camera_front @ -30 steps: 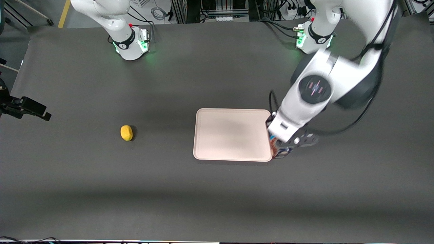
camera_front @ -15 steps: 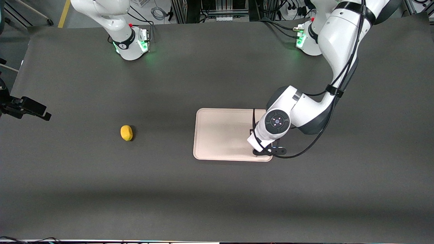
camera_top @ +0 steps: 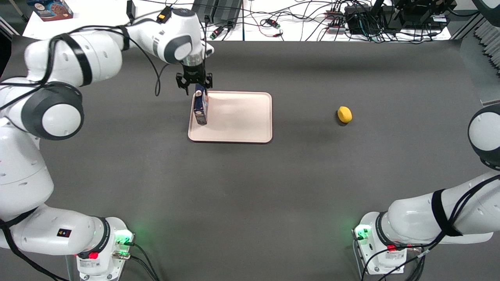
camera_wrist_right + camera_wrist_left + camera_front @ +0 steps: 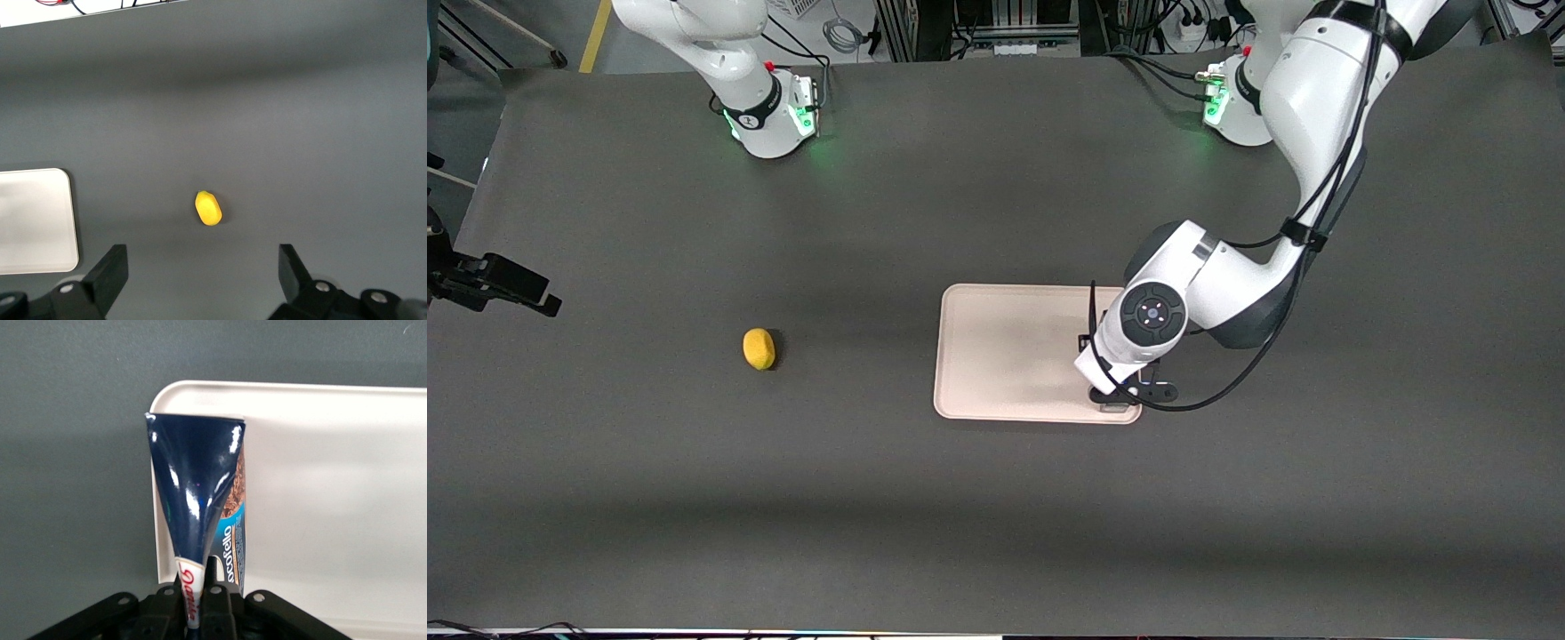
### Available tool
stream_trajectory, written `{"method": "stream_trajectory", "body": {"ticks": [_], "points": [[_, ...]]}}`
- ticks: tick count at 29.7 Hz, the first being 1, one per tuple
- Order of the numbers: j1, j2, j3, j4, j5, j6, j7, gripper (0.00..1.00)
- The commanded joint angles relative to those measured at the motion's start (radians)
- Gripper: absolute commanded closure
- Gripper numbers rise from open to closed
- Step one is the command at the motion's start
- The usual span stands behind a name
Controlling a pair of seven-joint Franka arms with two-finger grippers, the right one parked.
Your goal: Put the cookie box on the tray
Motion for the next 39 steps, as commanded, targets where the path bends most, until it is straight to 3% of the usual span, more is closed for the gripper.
{"method": "stream_trajectory", "body": {"ticks": [1,6,16,23,32,39], "points": [[0.015,-0.155,0.075,0.037,-0.090,-0.159,0.012,0.00],[0.016,-0.279,0.210,0.158,-0.154,-0.385,0.144,0.00],[0.023,-0.452,0.417,0.273,-0.132,-0.612,0.460,0.00],[0.032,-0.563,0.456,0.087,-0.128,-0.534,0.560,0.00],[0.033,-0.729,0.491,-0.320,-0.130,-0.192,0.587,0.00],[0.032,-0.738,0.511,-0.363,-0.148,-0.137,0.589,0.00]]}}
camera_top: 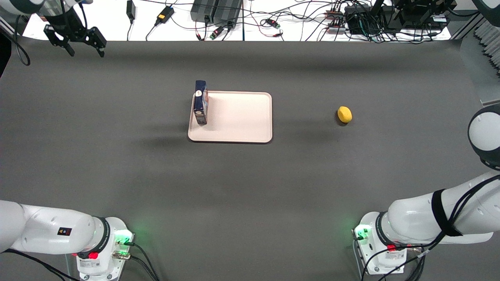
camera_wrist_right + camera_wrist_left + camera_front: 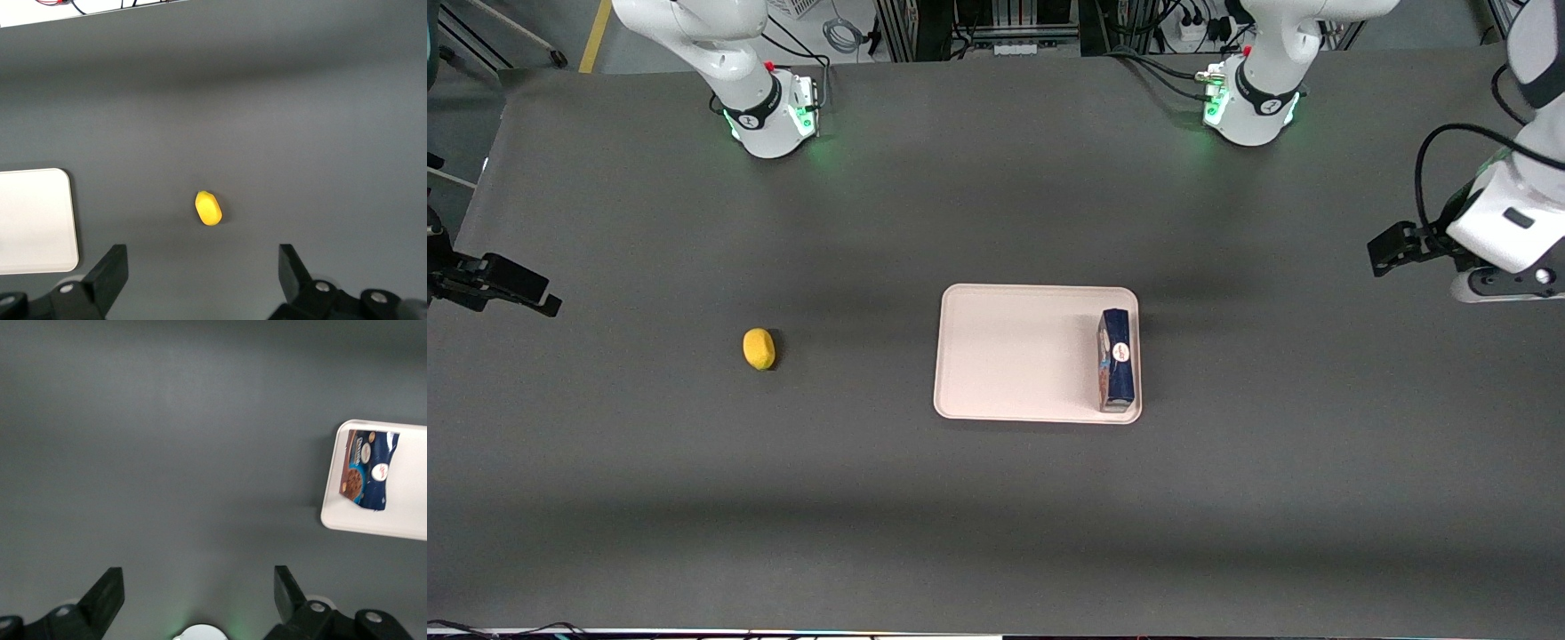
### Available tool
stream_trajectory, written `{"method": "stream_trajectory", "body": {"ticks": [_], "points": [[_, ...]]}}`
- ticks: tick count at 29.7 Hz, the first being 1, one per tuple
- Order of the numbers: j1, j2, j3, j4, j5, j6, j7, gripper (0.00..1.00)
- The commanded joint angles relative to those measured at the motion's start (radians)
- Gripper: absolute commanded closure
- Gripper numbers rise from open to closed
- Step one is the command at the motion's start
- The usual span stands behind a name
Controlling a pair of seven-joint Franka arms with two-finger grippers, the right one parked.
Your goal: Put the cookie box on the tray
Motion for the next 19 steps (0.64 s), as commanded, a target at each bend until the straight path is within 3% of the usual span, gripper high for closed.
{"method": "stream_trajectory", "body": {"ticks": [1,19], "points": [[-0.006,-0.071,0.021,-0.074,-0.024,0.038,0.021,0.00],[-0.006,-0.066,0.056,-0.051,-0.038,0.023,0.056,0.00]]}}
